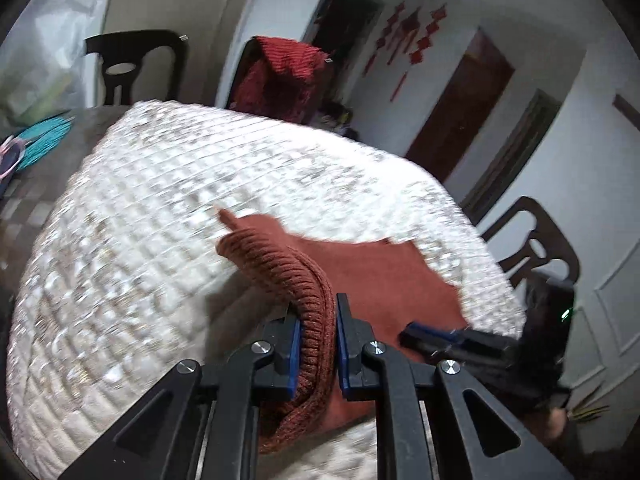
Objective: Fold small clothes
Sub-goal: 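Grasp the ribbed side edge with the left gripper and fold it inward, then lay the folded side down and open the left gripper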
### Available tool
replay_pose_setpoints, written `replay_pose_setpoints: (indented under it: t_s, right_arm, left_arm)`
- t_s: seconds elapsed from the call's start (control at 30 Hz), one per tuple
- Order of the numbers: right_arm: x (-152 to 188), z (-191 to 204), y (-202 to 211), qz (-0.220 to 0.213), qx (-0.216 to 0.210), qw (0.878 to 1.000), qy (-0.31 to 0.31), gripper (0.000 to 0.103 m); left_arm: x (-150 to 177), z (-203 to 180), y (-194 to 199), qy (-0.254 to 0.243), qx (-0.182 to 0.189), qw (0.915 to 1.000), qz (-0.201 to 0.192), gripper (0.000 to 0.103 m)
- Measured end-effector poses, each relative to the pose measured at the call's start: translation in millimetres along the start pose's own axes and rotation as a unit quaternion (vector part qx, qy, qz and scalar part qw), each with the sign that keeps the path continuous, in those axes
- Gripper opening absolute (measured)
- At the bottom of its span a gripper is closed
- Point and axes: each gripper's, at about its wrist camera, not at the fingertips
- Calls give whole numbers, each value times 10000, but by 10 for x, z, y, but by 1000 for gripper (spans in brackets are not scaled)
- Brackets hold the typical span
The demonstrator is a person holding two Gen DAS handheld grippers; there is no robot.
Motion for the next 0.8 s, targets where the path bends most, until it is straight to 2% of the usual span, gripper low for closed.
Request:
replay_pose_setpoints:
  t_s: [0.17,0.27,0.4,0.5,0.57,0.67,0.77,0.8]
  right_arm:
    - [96,-246,270,-226,107,9992,-323,19]
    - [127,-356,391,-337,188,9982,-468,19]
    - [176,-482,459,-382,236,9970,-634,19]
    - [217,-543,470,-364,168,9964,-748,19]
    - [223,-563,492,-378,104,9962,-772,19]
    - [240,-599,545,-453,-74,9952,-859,19]
    - [217,-604,572,-526,-312,9933,-984,22]
    - [196,-596,573,-542,-499,9918,-1047,23]
  left_arm:
    - [-141,-347,-166,-190,335,9992,57,16]
    - [-131,-521,-415,-267,501,9980,270,16]
    - [19,-670,-914,-253,615,9942,843,16]
    - [157,-724,-1208,-170,800,9883,1290,16]
    - [191,-779,-1148,-198,871,9887,1203,17]
    - [149,-818,-912,-235,1182,9882,949,26]
    - [101,-761,-626,-335,1146,9912,579,28]
    - [97,-708,-545,-335,1035,9930,465,28]
Point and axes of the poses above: each gripper's, at about its wrist camera, not at the fingertips, and y roughly against the way its jaws point, z to its left, x to its underside, and after that the axes turned 1 degree about z, right-handed
